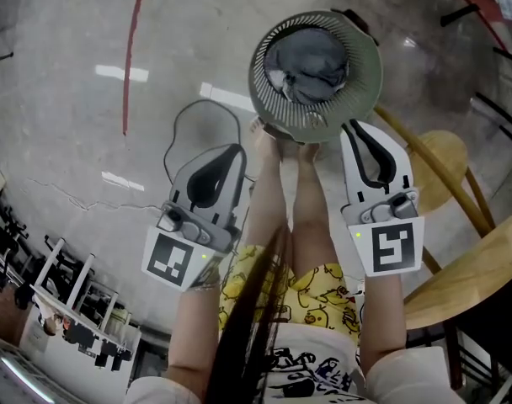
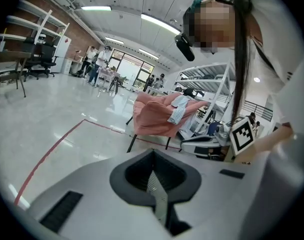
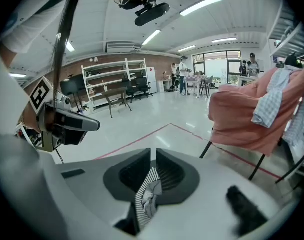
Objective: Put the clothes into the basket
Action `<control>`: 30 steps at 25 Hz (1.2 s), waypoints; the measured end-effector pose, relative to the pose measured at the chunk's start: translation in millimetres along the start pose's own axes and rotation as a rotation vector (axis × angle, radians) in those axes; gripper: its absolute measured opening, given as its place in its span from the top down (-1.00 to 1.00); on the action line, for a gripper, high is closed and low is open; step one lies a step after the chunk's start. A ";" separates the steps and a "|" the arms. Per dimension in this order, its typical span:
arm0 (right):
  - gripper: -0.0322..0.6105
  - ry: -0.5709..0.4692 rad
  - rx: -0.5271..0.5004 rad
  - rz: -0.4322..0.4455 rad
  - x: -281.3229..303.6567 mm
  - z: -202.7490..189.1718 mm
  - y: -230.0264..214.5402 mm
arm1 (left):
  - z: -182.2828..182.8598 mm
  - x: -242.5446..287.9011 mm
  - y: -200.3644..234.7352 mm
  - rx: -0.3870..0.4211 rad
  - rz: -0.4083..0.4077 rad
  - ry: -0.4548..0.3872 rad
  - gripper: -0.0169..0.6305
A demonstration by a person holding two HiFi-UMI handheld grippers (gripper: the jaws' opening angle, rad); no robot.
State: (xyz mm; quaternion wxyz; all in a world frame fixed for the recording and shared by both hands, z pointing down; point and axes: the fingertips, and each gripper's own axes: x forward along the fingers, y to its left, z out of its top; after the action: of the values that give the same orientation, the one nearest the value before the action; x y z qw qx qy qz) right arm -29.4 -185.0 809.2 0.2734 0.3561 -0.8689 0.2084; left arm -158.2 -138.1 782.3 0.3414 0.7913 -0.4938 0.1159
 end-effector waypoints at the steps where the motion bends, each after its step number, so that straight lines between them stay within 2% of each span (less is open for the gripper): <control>1: 0.75 0.001 -0.001 0.000 -0.7 1.2 0.7 | 0.3 -1.1 0.0 0.001 -0.003 0.002 0.91; 9: 0.75 -0.058 -0.036 -0.018 -23.9 39.3 4.9 | 33.2 -20.0 -7.3 0.053 -0.025 -0.033 0.91; 16: 0.75 -0.130 -0.086 -0.032 -60.9 92.4 16.0 | 97.3 -44.6 -24.8 0.133 -0.045 -0.104 0.91; 22: 0.78 -0.178 -0.182 -0.036 -97.1 141.0 27.5 | 146.4 -67.4 -52.8 0.212 -0.101 -0.163 0.91; 26: 0.79 -0.188 -0.243 -0.038 -125.2 171.4 35.1 | 169.2 -85.2 -77.8 0.229 -0.131 -0.187 0.91; 30: 0.81 -0.214 -0.252 -0.042 -145.7 191.2 39.0 | 181.9 -94.4 -101.8 0.275 -0.180 -0.188 0.91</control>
State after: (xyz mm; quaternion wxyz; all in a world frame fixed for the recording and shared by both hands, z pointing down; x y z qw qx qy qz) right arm -33.5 -192.2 565.8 0.2258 0.3573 -0.9047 0.0529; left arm -144.4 -162.5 555.2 0.1915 0.8788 -0.4303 0.0769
